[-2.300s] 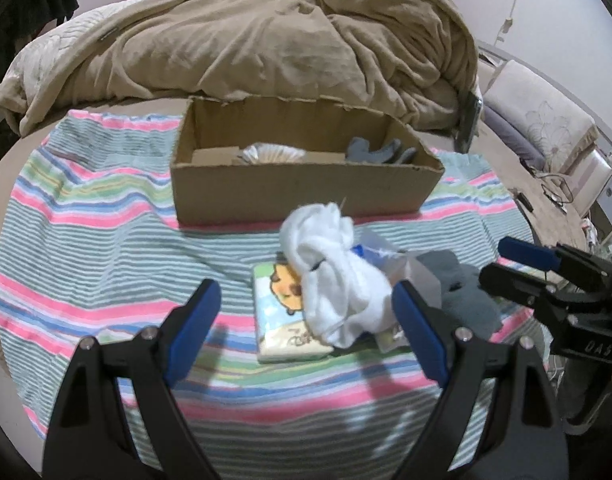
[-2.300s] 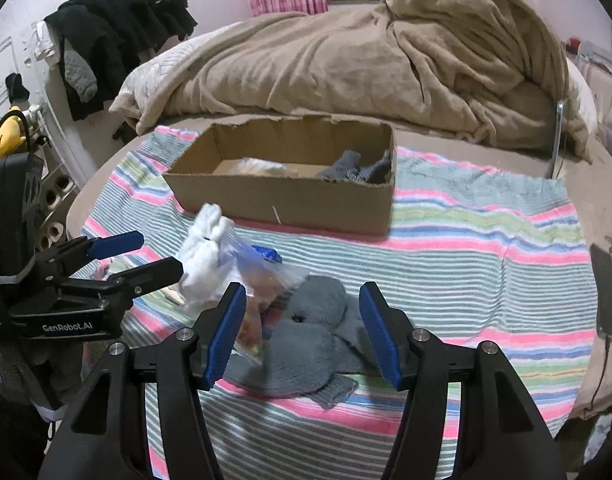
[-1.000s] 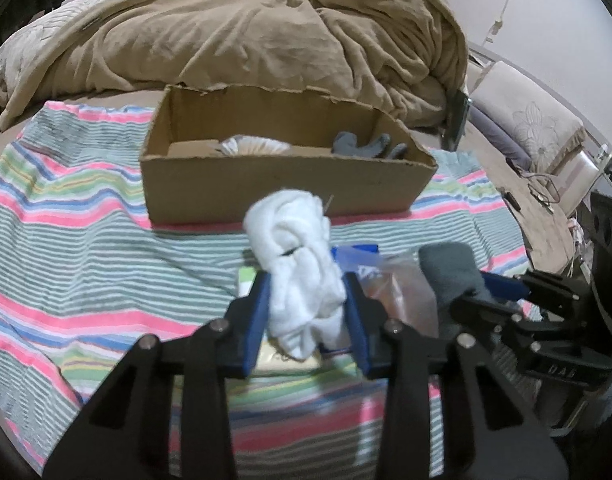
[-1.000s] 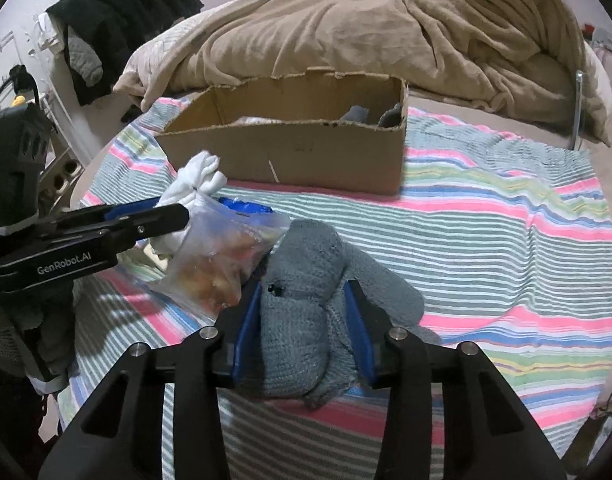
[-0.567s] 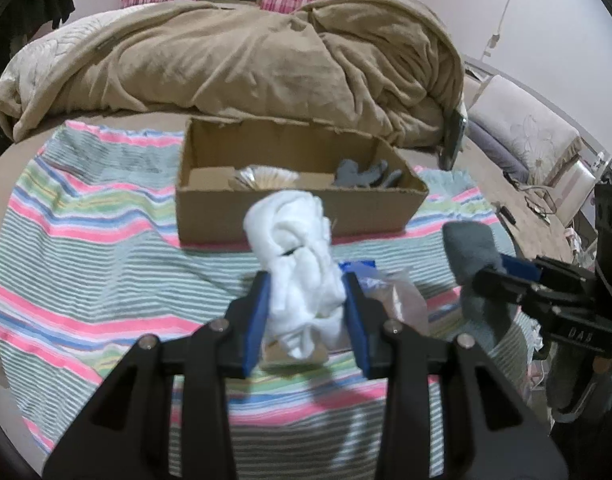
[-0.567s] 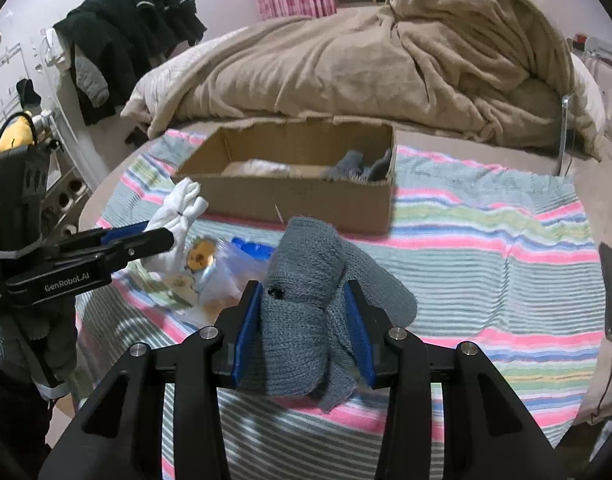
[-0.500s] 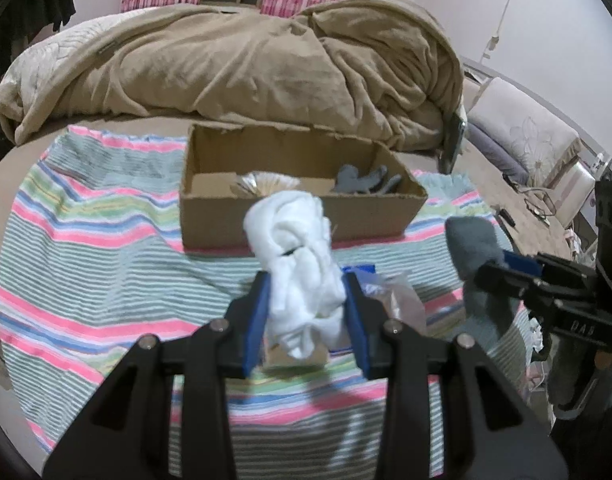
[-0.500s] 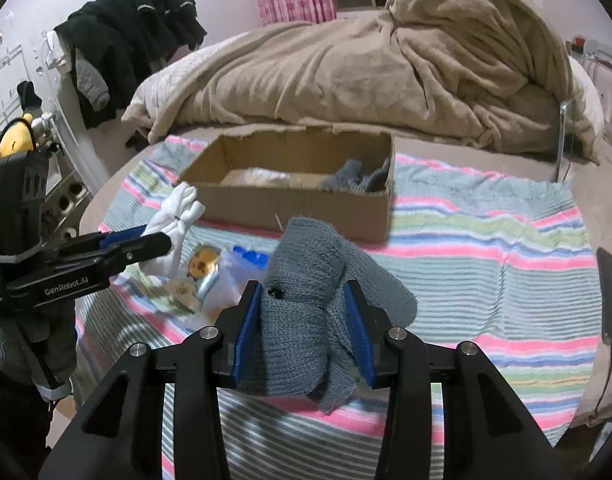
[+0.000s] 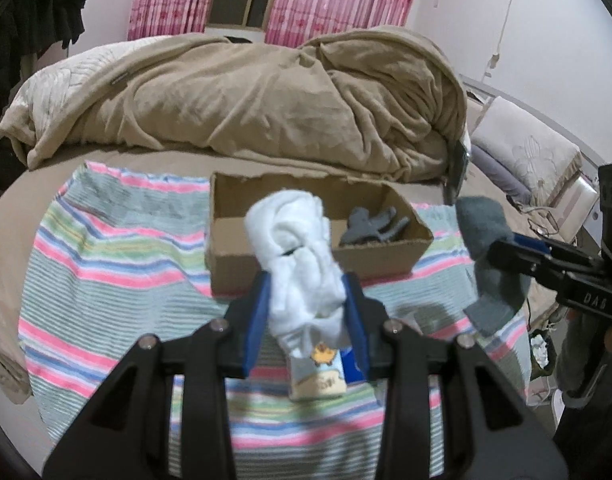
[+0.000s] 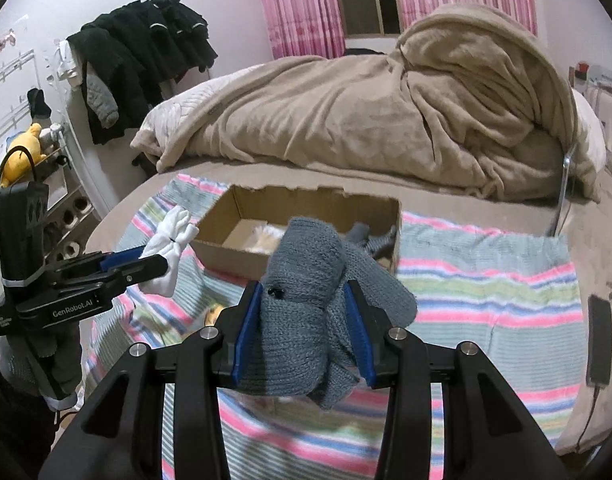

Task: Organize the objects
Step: 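Carry both gloves into the cardboard box and open both tools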

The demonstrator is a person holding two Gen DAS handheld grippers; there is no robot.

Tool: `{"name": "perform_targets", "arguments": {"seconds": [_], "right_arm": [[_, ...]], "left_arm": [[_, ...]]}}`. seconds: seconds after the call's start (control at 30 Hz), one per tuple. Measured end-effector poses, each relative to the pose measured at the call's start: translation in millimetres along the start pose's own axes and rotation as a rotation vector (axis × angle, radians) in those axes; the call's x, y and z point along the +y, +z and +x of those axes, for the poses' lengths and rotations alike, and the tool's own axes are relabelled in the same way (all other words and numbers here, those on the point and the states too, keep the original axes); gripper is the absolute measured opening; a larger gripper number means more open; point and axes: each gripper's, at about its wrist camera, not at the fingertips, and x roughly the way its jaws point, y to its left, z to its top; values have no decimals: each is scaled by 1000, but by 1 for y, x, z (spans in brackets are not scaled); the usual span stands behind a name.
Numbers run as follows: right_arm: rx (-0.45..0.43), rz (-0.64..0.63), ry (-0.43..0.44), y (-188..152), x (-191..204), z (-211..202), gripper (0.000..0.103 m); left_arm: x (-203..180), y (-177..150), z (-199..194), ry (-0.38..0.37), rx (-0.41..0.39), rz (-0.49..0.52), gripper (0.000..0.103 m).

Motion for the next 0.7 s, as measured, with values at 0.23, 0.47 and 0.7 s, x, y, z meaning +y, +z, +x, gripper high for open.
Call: {"name": "perform_targets", "arguments": {"seconds": [0.23,0.47,0.7], "right_arm": [[-16,-12,3,21,2,8,44],[-22,-19,0,34,1,18,44],[-19,-18,-11,52,-3,38,44]], "left_arm": [[7,16,0,7,-28,9,37],[14,27,5,15,-44,11,37],[21,36,19,29,-42,18,37]]}}
